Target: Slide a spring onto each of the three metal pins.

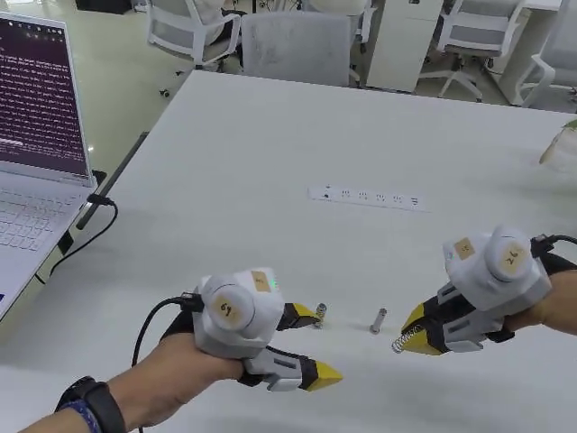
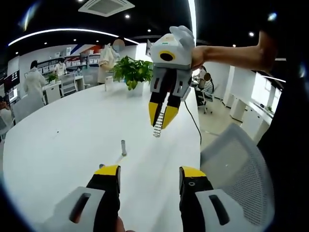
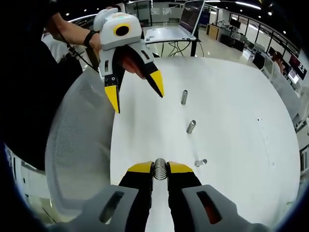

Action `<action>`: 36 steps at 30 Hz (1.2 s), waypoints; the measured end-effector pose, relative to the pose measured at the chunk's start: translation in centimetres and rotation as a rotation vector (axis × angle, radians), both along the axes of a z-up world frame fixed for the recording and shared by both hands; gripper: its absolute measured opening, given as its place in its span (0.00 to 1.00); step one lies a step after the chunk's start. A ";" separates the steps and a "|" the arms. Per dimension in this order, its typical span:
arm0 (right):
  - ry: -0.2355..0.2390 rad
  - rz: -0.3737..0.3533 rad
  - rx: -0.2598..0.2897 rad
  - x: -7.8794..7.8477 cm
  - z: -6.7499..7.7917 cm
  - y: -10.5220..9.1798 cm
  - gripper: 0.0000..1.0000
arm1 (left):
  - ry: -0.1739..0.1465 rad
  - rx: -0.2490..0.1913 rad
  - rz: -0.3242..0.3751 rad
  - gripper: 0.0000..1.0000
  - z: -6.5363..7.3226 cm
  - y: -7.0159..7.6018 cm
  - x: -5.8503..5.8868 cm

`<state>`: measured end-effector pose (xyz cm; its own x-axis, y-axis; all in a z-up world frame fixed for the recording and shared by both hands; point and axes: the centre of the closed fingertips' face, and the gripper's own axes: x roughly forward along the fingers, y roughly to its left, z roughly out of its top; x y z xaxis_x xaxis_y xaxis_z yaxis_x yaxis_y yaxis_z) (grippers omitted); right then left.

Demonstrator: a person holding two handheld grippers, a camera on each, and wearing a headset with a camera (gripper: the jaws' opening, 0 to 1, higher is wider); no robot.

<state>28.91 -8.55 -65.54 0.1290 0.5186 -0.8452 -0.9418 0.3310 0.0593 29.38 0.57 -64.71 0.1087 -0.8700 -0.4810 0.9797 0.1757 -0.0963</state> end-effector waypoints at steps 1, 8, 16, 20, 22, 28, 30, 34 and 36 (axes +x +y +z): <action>0.001 -0.002 -0.001 0.1 -0.1 -0.1 0.08 | -0.001 0.001 0.004 0.44 0.0 0.2 0.1; 0.003 -0.024 -0.011 1.1 -0.6 -0.6 0.08 | 0.006 0.014 0.052 0.50 -0.4 2.0 0.7; 0.006 -0.041 -0.029 2.2 -1.3 -1.1 0.08 | 0.013 0.017 0.115 0.56 -0.5 4.0 1.3; 0.007 -0.051 -0.036 2.8 -1.7 -1.2 0.08 | 0.020 0.020 0.142 0.58 -0.6 5.1 1.4; 0.008 -0.057 -0.039 3.0 -1.9 -1.3 0.08 | 0.021 0.024 0.155 0.60 -0.6 5.6 1.5; 0.008 -0.077 -0.052 3.8 -2.6 -1.4 0.08 | 0.024 0.026 0.195 0.64 -0.7 7.2 1.9; 0.008 -0.080 -0.059 4.1 -2.8 -1.6 0.08 | 0.029 0.030 0.204 0.67 -0.8 7.6 1.9; 0.007 -0.088 -0.063 4.6 -2.9 -1.6 0.08 | 0.031 0.032 0.223 0.68 -0.8 8.4 1.9; 0.005 -0.091 -0.070 4.9 -3.0 -1.7 0.08 | 0.035 0.033 0.231 0.70 -0.9 8.6 1.9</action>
<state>33.77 -10.29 -68.56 0.1682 0.4450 -0.8796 -0.9075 0.4182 0.0381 31.30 9.20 -65.59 0.2859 -0.8074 -0.5161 0.9093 0.3985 -0.1197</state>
